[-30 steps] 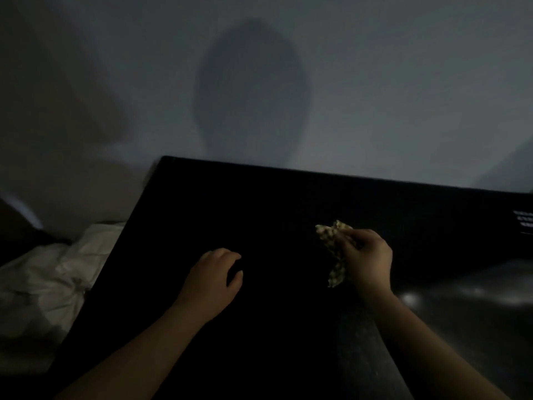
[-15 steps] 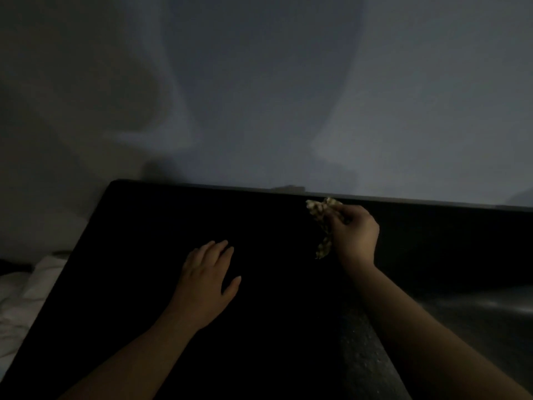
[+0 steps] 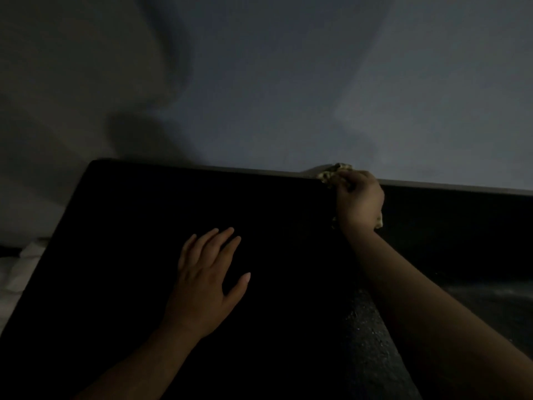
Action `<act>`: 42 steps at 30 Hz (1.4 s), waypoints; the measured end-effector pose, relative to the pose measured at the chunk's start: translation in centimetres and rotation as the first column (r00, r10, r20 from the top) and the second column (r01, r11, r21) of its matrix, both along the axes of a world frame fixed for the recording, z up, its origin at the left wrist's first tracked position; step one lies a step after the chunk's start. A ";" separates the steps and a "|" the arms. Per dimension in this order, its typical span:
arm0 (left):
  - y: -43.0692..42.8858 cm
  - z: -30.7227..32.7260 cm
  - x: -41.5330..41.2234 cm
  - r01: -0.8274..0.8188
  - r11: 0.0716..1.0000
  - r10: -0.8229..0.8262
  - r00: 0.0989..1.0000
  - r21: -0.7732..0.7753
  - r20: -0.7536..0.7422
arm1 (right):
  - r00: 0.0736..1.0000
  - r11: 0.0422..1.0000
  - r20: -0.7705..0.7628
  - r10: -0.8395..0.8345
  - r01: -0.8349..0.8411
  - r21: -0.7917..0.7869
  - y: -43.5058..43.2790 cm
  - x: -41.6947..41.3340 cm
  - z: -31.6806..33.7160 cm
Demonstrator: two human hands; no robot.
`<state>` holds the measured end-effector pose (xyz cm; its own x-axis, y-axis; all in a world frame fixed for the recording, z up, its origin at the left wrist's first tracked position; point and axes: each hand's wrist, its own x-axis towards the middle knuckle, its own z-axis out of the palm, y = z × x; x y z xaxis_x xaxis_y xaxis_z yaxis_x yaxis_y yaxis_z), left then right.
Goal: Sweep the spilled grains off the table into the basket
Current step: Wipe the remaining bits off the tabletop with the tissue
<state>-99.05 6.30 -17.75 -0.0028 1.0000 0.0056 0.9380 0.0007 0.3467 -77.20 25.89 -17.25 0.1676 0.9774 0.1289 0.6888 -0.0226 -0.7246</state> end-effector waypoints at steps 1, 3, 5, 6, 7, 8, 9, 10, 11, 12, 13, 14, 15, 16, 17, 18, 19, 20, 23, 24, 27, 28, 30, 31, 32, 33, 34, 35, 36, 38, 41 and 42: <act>0.0 -0.1 0.0 -0.002 1.000 0.002 1.000 -0.001 0.001 | 0.999 0.999 0.011 0.033 -0.033 0.013 -0.3 -0.4 -0.3; 0.0 -0.2 -0.1 -0.004 1.000 0.004 1.000 0.000 0.006 | 0.991 0.990 0.015 0.136 -0.137 0.031 -1.8 -0.7 -0.5; 0.0 -0.2 -0.1 -0.003 1.000 0.003 1.000 0.000 -0.004 | 0.956 0.955 0.003 0.294 -0.294 0.025 -4.3 -0.4 -0.3; 0.0 -0.2 -0.1 0.001 1.000 -0.001 1.000 -0.001 -0.008 | 0.932 0.932 -0.014 0.363 -0.363 0.010 -5.8 0.0 0.0; 0.0 -0.2 -0.1 0.003 1.000 -0.003 1.000 -0.001 -0.008 | 0.912 0.912 -0.047 0.408 -0.409 -0.016 -7.2 0.6 0.3; 0.0 -0.2 -0.1 0.004 1.000 -0.004 1.000 0.000 -0.007 | 0.902 0.903 -0.093 0.422 -0.427 -0.042 -8.4 1.2 0.7; 0.0 -0.2 -0.1 0.003 1.000 -0.003 1.000 0.003 -0.008 | 0.907 0.911 -0.131 0.399 -0.408 -0.053 -9.1 1.8 1.0; 0.0 -0.2 -0.1 0.002 1.000 -0.002 1.000 0.007 -0.011 | 0.929 0.937 -0.156 0.335 -0.345 -0.046 -9.2 2.3 1.3; 0.0 -0.2 -0.1 0.001 1.000 0.000 1.000 0.013 -0.013 | 0.957 0.968 -0.162 0.242 -0.249 -0.024 -8.7 2.6 1.5; 0.0 -0.2 0.0 -0.001 1.000 0.002 1.000 0.018 -0.015 | 0.980 0.990 -0.142 0.137 -0.139 -0.002 -7.7 2.7 1.5; 0.0 -0.2 0.0 -0.002 1.000 0.003 1.000 0.021 -0.018 | 0.993 0.999 -0.109 0.040 -0.039 0.013 -6.4 2.7 1.4; 0.0 -0.2 0.0 -0.002 1.000 0.002 1.000 0.023 -0.021 | 0.997 0.999 -0.068 -0.032 0.033 0.016 -5.2 2.3 1.2; 0.1 -0.2 0.0 -0.001 1.000 0.002 1.000 0.025 -0.026 | 0.997 0.998 -0.038 -0.069 0.069 0.005 -4.2 1.7 0.9; 0.1 -0.2 0.0 -0.001 1.000 0.001 1.000 0.026 -0.029 | 0.998 0.998 -0.021 -0.067 0.067 -0.006 -3.7 1.1 0.4; 0.1 -0.2 0.0 0.001 1.000 0.000 0.999 0.027 -0.032 | 0.999 0.999 -0.023 -0.032 0.032 -0.007 -3.7 0.5 0.0; 0.1 -0.3 -0.1 0.002 1.000 -0.001 0.999 0.029 -0.034 | 0.999 0.999 -0.028 0.033 -0.033 -0.007 -4.4 -0.1 -0.2; 0.0 -0.3 -0.1 0.002 1.000 -0.001 0.999 0.030 -0.036 | 0.991 0.992 -0.036 0.126 -0.127 -0.009 -5.5 -0.4 -0.4; 0.1 -0.3 -0.1 0.002 1.000 -0.001 0.999 0.030 -0.035 | 0.972 0.974 -0.050 0.228 -0.228 -0.003 -7.0 -0.2 -0.4; 0.1 -0.2 0.0 0.002 1.000 -0.001 1.000 0.026 -0.030 | 0.903 0.906 -0.096 0.419 -0.422 -0.014 -11.7 1.8 0.0; 0.1 -0.1 0.0 0.001 1.000 -0.001 1.000 0.023 -0.031 | 0.898 0.902 -0.101 0.429 -0.432 -0.015 -12.6 2.7 0.0; 0.0 0.0 0.1 0.000 1.000 0.001 1.000 0.021 -0.026 | 0.961 0.962 -0.041 0.273 -0.272 0.016 -12.1 4.1 -0.2; 0.0 0.0 0.1 -0.002 1.000 0.002 1.000 0.021 -0.026 | 0.986 0.986 -0.030 0.167 -0.166 0.022 -11.0 4.0 -0.3; 0.0 0.0 0.1 -0.006 1.000 0.007 0.999 0.014 -0.037 | 0.999 1.000 -0.040 -0.018 0.019 0.018 -8.8 3.0 -0.3; 0.0 0.0 0.1 -0.011 1.000 0.011 0.999 0.014 -0.040 | 0.998 0.998 -0.030 -0.053 0.054 0.022 -8.0 2.4 -0.3; 0.0 -0.1 0.1 -0.012 1.000 0.012 0.999 0.017 -0.039 | 0.999 0.999 -0.011 -0.040 0.040 0.021 -7.7 1.9 -0.4; 0.1 -0.2 0.0 -0.008 1.000 0.009 0.999 0.018 -0.036 | 1.000 1.000 -0.004 0.012 -0.011 0.009 -8.1 1.5 -0.3; 0.1 -0.2 0.0 -0.006 1.000 0.007 0.999 0.020 -0.035 | 0.995 0.995 -0.014 0.096 -0.096 -0.010 -9.0 1.3 -0.2; 0.1 -0.3 0.0 -0.008 1.000 0.009 0.999 0.026 -0.037 | 0.981 0.982 -0.038 0.190 -0.190 -0.013 -10.3 1.3 -0.1; 0.1 -0.4 -0.1 -0.008 0.999 0.010 0.999 0.035 -0.040 | 0.961 0.962 -0.058 0.271 -0.272 -0.001 -12.1 1.5 0.0; 0.1 -0.4 0.0 -0.005 0.999 0.007 0.999 0.046 -0.046 | 0.921 0.923 -0.068 0.384 -0.385 0.004 -15.9 2.2 0.1; 0.1 -0.4 0.1 -0.010 0.999 0.012 0.998 0.048 -0.057 | 0.898 0.898 -0.148 0.414 -0.430 -0.094 -20.0 3.1 0.6; 0.0 -0.4 0.1 -0.007 0.999 0.010 0.998 0.048 -0.058 | 0.903 0.904 -0.172 0.394 -0.414 -0.106 -20.3 3.2 0.9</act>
